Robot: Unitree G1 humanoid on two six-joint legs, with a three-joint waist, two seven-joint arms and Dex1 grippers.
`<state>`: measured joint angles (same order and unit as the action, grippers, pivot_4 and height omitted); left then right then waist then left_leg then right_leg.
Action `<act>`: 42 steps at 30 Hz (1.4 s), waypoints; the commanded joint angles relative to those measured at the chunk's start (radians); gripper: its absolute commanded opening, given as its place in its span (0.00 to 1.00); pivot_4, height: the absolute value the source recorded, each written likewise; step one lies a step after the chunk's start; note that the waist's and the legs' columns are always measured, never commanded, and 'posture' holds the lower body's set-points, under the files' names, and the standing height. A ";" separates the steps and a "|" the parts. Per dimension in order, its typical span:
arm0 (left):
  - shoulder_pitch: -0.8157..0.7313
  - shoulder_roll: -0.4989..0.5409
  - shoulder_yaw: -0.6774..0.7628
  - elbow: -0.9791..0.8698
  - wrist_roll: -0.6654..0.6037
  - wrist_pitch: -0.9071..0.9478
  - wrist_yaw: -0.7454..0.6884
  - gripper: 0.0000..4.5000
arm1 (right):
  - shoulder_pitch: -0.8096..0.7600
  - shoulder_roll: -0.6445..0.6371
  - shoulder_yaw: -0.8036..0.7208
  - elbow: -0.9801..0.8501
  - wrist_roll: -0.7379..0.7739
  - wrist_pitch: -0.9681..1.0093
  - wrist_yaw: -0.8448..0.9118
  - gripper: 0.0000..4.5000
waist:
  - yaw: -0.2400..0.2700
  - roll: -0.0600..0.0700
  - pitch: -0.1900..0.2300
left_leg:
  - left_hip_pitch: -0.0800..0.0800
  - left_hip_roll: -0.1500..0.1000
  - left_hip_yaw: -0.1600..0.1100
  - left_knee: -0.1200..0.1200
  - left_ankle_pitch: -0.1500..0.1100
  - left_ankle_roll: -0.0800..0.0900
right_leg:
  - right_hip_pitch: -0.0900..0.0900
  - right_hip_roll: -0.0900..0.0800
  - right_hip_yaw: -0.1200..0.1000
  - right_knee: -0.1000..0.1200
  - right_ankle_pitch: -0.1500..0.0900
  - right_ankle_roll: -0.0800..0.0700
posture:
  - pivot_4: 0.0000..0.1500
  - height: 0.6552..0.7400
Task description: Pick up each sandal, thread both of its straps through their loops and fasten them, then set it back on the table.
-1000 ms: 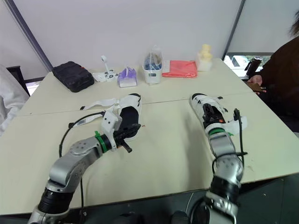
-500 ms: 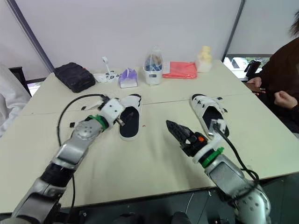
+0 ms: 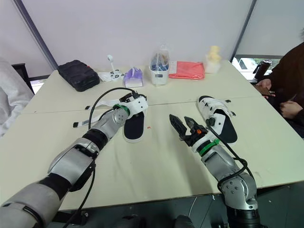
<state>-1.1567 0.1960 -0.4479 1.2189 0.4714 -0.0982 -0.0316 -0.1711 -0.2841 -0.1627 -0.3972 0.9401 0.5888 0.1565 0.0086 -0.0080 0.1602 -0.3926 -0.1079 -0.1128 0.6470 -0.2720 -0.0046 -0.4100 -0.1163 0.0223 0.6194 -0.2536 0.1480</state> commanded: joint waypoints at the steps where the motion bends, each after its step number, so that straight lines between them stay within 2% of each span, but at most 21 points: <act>1: -0.036 0.002 -0.006 0.061 0.035 -0.021 0.044 0.37 | 0.002 0.011 -0.015 -0.039 -0.019 -0.025 0.003 1.00 | -0.002 0.000 0.000 | 0.000 0.000 0.000 0.000 0.000 0.000 | 0.000 0.000 0.000 0.001 0.000 0.000 | 1.00 1.00; 4: -0.043 0.004 -0.003 0.076 0.045 -0.027 0.058 0.04 | 0.011 0.014 -0.021 -0.047 -0.029 -0.029 -0.002 1.00 | 0.002 0.000 0.000 | 0.000 0.000 0.000 0.000 0.000 0.000 | -0.001 0.000 0.000 0.003 0.000 0.000 | 1.00 1.00; 5: -0.044 0.006 -0.001 0.077 0.047 -0.034 0.054 0.01 | 0.010 0.016 -0.022 -0.045 -0.034 -0.029 -0.003 1.00 | 0.002 0.000 0.000 | 0.001 0.000 0.000 0.001 0.000 0.000 | -0.001 0.000 0.000 0.004 0.000 0.000 | 1.00 1.00; 11: -0.055 0.069 -0.021 0.034 0.078 -0.147 0.015 0.01 | -0.013 0.010 -0.033 -0.022 -0.064 -0.036 0.000 1.00 | -0.002 -0.002 0.001 | 0.001 0.000 0.001 0.001 -0.003 0.005 | -0.003 0.000 0.000 0.008 0.000 0.000 | 1.00 1.00; 14: -0.050 0.150 -0.045 -0.027 0.092 -0.383 -0.090 0.01 | -0.016 -0.027 -0.070 -0.011 -0.031 -0.014 0.037 1.00 | -0.004 -0.002 0.001 | 0.000 0.000 0.002 0.001 0.001 -0.001 | -0.007 -0.001 0.000 0.011 0.000 0.000 | 1.00 1.00; 18: -0.026 0.294 -0.072 -0.145 0.091 -0.806 -0.164 0.01 | -0.002 -0.147 -0.117 0.034 -0.010 0.037 0.152 1.00 | 0.001 -0.002 0.001 | -0.004 0.000 0.003 0.000 0.001 -0.001 | -0.012 -0.002 0.000 0.011 0.000 0.000 | 1.00 1.00; 21: -0.005 0.356 -0.085 -0.228 0.109 -1.023 -0.161 0.01 | -0.017 -0.219 -0.159 0.105 -0.013 0.051 0.207 1.00 | 0.006 -0.002 0.001 | -0.007 0.000 0.004 0.001 0.001 -0.001 | -0.013 -0.003 0.000 0.010 0.000 0.000 | 1.00 1.00; 24: 0.037 0.378 -0.090 -0.319 0.160 -1.158 -0.132 0.01 | -0.025 -0.260 -0.183 0.150 -0.029 0.060 0.237 1.00 | 0.007 -0.002 0.001 | -0.007 0.000 0.004 0.002 0.001 -0.001 | -0.013 -0.003 0.000 0.009 0.000 -0.001 | 1.00 1.00; 26: 0.073 0.382 -0.087 -0.375 0.200 -1.206 -0.114 0.01 | -0.020 -0.278 -0.191 0.158 -0.027 0.068 0.258 1.00 | 0.004 -0.002 0.001 | -0.007 0.000 0.004 0.002 0.001 -0.001 | -0.013 -0.003 0.000 0.010 0.000 -0.001 | 1.00 1.00; 32: 0.180 0.334 -0.090 -0.489 0.343 -1.133 -0.043 0.01 | -0.018 -0.293 -0.207 0.165 -0.023 0.089 0.287 1.00 | 0.001 -0.002 0.001 | -0.006 0.000 0.005 0.003 0.001 -0.001 | -0.013 -0.002 0.000 0.011 0.000 0.000 | 1.00 1.00; 35: 0.205 0.330 -0.129 -0.574 0.503 -1.126 0.053 0.01 | -0.017 -0.295 -0.206 0.160 -0.018 0.104 0.297 1.00 | 0.003 -0.002 0.001 | -0.007 0.000 0.005 0.004 0.001 -0.001 | -0.013 -0.002 0.000 0.012 0.000 0.000 | 1.00 1.00; 42: 0.167 0.351 -0.223 -0.563 0.716 -1.156 0.303 0.01 | -0.033 -0.310 -0.200 0.193 -0.040 0.125 0.332 1.00 | 0.003 -0.002 0.001 | -0.004 0.000 0.005 0.004 0.001 -0.001 | -0.010 -0.002 0.000 0.012 0.000 0.000 | 1.00 1.00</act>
<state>-0.9639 0.5309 -0.6510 0.6579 1.1351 -1.2407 0.2017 -0.1829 -0.5771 -0.3441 -0.1949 0.9051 0.7153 0.4731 0.0111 -0.0098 0.1607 -0.3963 -0.1078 -0.1074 0.6509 -0.2713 -0.0053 -0.4198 -0.1185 0.0229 0.6314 -0.2534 0.1475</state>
